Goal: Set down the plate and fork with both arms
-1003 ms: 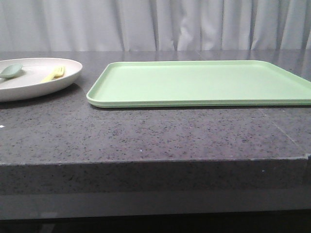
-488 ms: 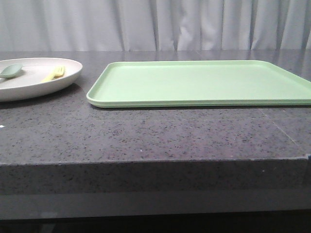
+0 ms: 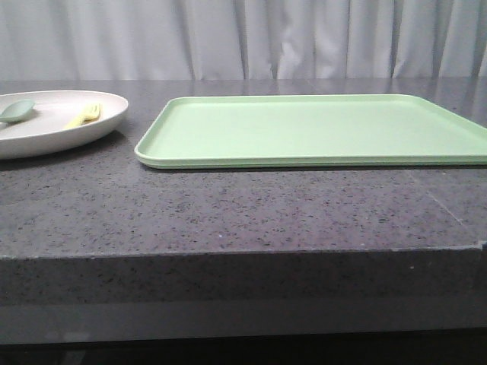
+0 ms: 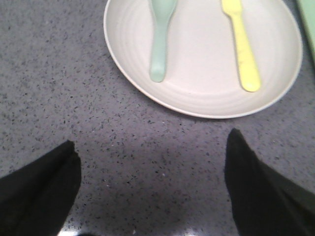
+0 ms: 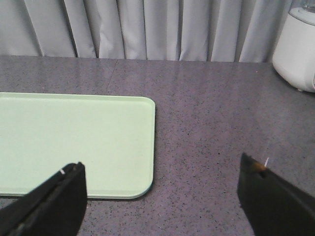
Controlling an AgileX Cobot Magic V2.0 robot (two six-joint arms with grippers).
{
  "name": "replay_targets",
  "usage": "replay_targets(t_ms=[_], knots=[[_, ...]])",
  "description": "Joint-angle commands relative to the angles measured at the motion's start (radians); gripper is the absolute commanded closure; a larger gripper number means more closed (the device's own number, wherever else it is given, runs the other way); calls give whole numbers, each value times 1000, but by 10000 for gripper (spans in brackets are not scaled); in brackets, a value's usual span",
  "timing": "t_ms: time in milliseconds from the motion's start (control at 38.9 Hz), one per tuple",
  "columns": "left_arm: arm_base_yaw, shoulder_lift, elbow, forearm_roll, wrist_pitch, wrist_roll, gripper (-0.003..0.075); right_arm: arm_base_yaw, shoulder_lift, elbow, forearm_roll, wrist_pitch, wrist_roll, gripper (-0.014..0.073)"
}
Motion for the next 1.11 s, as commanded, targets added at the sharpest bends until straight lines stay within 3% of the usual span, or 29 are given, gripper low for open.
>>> replay_targets(t_ms=[0,206,437,591,1080], knots=[[56,85,-55,-64,-66,-27,153,-7,15,-36,-14,-73,-5,-49],[177,283,-100,-266,-125,-27,153,-7,15,-36,-14,-73,-5,-49],[185,436,-148,-412,-189,-14,154,-7,15,-36,-14,-73,-5,-49],[185,516,-182,-560,-191,114,169,-7,15,-36,-14,-73,-5,-49],[185,587,-199,-593,-215,135,465,-7,15,-36,-14,-69,-5,-49]])
